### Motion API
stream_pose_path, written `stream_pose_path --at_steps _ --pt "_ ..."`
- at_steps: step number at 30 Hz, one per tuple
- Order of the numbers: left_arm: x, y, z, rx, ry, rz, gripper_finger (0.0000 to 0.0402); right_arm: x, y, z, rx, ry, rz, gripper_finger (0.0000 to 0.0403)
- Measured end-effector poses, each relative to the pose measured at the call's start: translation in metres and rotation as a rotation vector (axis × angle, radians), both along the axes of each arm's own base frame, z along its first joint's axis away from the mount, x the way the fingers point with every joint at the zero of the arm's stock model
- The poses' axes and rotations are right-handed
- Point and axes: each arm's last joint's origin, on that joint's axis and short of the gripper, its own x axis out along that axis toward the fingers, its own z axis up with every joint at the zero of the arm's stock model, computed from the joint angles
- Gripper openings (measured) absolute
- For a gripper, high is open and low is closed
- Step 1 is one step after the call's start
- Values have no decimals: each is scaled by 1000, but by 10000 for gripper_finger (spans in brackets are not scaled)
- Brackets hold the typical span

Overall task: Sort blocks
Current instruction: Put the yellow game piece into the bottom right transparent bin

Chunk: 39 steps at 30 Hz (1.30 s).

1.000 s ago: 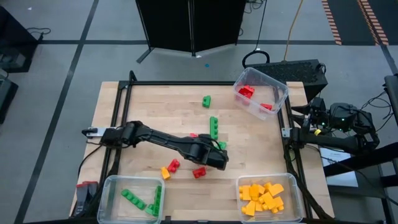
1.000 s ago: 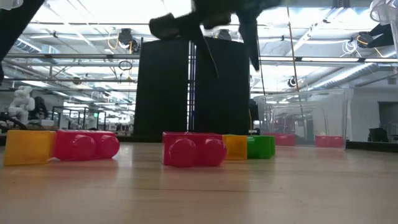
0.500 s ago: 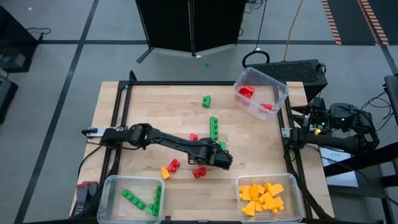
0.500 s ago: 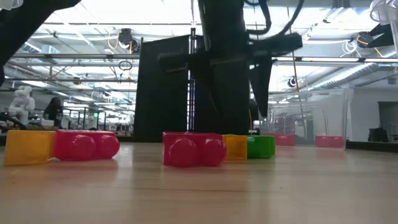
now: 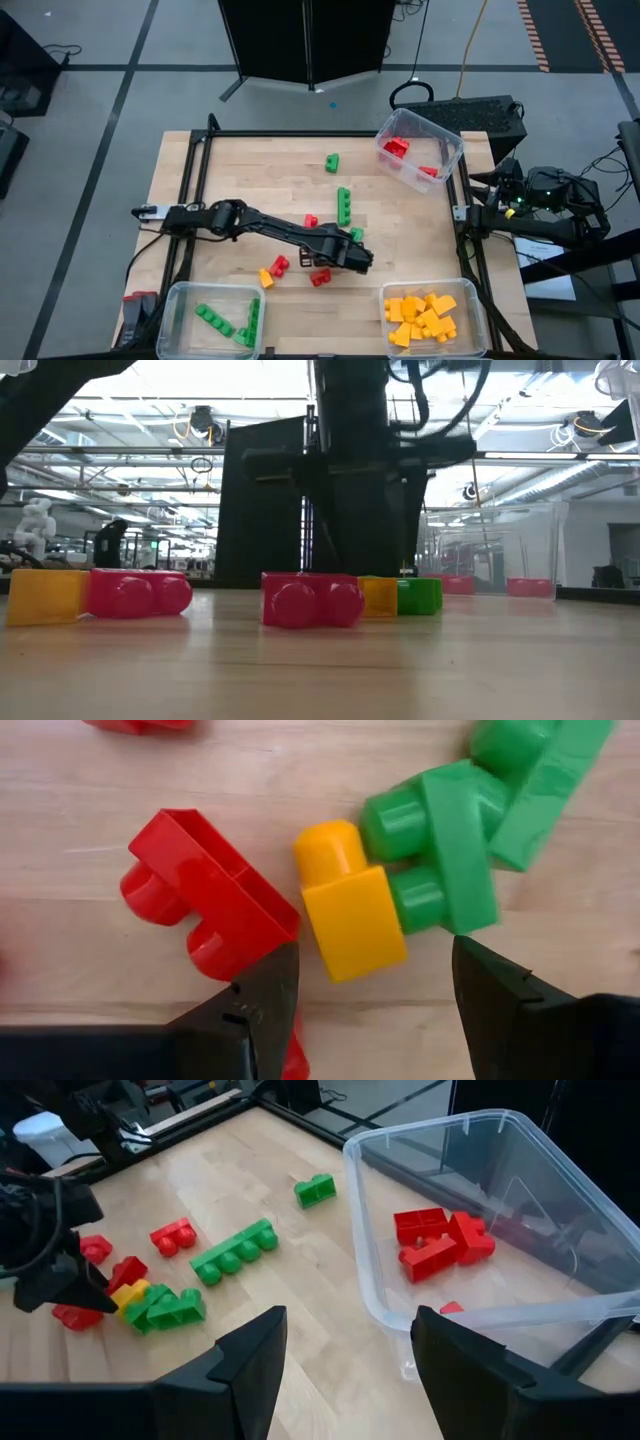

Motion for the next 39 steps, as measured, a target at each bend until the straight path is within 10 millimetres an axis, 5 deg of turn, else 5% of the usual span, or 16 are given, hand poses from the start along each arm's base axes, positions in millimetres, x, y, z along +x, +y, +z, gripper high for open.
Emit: stream_pose_path --at_steps 11,39 --pt "4 3 -16 -3 34 5 198 -1 0 -1 -2 15 2 208" --pt "0 17 -17 1 105 8 198 -2 0 -3 3 37 3 208"
